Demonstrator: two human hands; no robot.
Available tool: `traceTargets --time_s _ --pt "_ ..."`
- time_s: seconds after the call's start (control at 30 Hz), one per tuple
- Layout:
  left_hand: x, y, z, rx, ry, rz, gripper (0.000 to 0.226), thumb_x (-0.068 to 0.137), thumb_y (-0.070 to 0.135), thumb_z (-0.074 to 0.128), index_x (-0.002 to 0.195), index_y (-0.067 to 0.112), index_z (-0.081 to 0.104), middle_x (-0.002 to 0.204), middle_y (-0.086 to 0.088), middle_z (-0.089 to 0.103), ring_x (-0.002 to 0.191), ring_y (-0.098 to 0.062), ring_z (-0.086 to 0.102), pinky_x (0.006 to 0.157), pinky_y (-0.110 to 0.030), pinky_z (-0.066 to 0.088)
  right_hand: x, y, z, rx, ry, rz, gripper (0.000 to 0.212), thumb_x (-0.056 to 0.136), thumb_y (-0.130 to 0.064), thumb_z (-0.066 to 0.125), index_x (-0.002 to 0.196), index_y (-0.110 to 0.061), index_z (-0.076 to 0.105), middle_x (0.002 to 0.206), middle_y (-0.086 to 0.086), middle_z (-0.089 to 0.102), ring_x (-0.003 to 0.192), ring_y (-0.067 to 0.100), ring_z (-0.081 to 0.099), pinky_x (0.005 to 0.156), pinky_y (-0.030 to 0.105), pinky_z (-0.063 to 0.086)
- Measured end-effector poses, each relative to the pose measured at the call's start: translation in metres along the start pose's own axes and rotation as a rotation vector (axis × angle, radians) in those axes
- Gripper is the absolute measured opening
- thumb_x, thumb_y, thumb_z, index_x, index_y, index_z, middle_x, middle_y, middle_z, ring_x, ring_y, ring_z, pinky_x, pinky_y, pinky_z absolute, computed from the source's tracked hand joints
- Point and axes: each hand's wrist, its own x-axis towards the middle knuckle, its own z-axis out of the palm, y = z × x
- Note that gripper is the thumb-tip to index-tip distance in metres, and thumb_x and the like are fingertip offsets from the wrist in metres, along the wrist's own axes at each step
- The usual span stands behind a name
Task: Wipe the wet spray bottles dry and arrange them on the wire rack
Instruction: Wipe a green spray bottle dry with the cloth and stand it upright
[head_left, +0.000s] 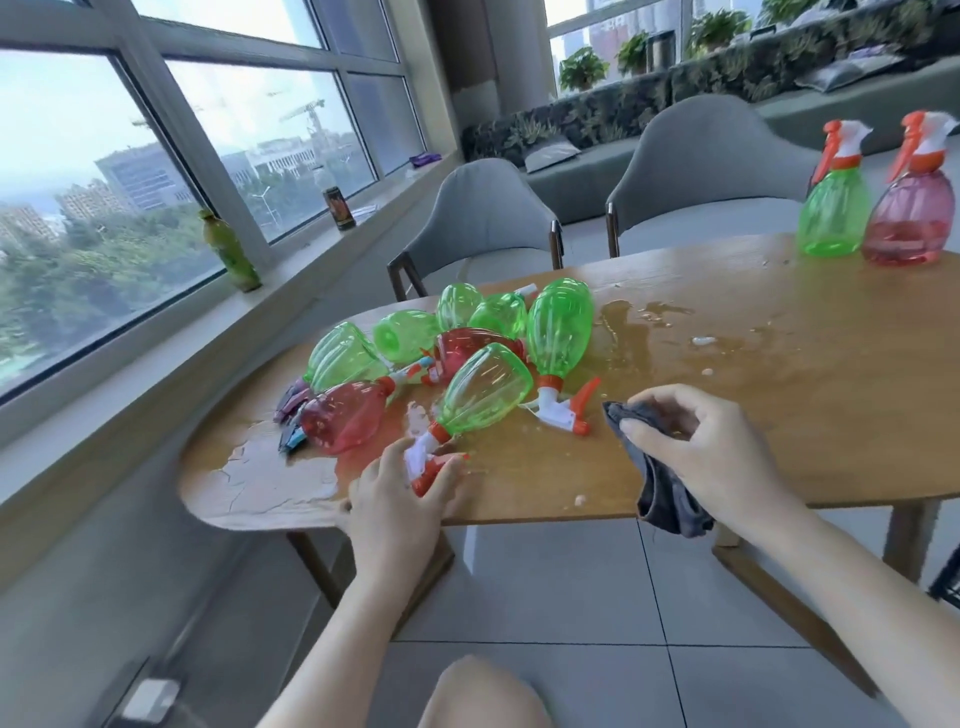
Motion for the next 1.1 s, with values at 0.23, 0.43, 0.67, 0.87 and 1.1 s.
traceTargets --time_s 0.23,0.43,0.67,0.87,1.1 --pt "-0.001 0.031 0.006 0.097 0.038 -0.140 0.093 0.084 0.086 0.058 0.154 0.028 0.041 0.148 -0.005 0.060 0.142 -0.035 0.044 0.115 -0.059 0.025 -0.007 -0.005 0.013 -0.024 -0.026 -0.029 0.012 0.087 -0.029 0.080 0.094 -0.035 0.073 0.084 -0.025 0.073 0.081 -0.004 0.068 0.065 0.014 0.050" --pt "-0.003 0.030 0.009 -0.225 0.181 -0.142 0.089 0.082 0.058 0.086 0.149 0.018 0.043 0.138 -0.009 0.064 0.131 -0.034 0.057 0.114 -0.051 0.037 -0.009 -0.004 0.006 -0.022 -0.010 -0.017 0.013 0.087 -0.027 0.081 0.093 -0.034 0.074 0.084 -0.022 0.074 0.081 -0.002 0.069 0.071 0.024 0.054" --pt "0.017 0.041 -0.022 -0.338 0.316 0.062 0.081 0.080 0.040 0.093 0.147 0.009 0.058 0.136 -0.009 0.069 0.128 -0.027 0.061 0.109 -0.030 0.040 -0.011 -0.005 -0.005 -0.010 0.007 -0.023 0.014 0.086 -0.027 0.082 0.092 -0.036 0.073 0.083 -0.024 0.074 0.080 -0.003 0.069 0.071 0.025 0.054" --pt "0.032 0.066 -0.043 -0.188 0.265 0.341 0.083 0.081 0.033 0.094 0.149 0.009 0.055 0.138 -0.010 0.066 0.129 -0.029 0.059 0.110 -0.039 0.047 -0.017 -0.005 -0.015 0.013 0.021 -0.012 0.015 0.086 -0.024 0.083 0.090 -0.035 0.073 0.083 -0.022 0.075 0.080 -0.001 0.070 0.075 0.027 0.055" --pt "0.051 0.107 -0.039 0.045 0.147 0.659 0.088 0.078 0.043 0.094 0.151 0.016 0.054 0.141 -0.005 0.066 0.137 -0.027 0.043 0.107 -0.053 0.052 -0.016 -0.006 -0.018 0.000 0.019 -0.002 0.015 0.086 -0.026 0.083 0.090 -0.036 0.073 0.081 -0.023 0.074 0.077 -0.003 0.068 0.067 0.016 0.052"
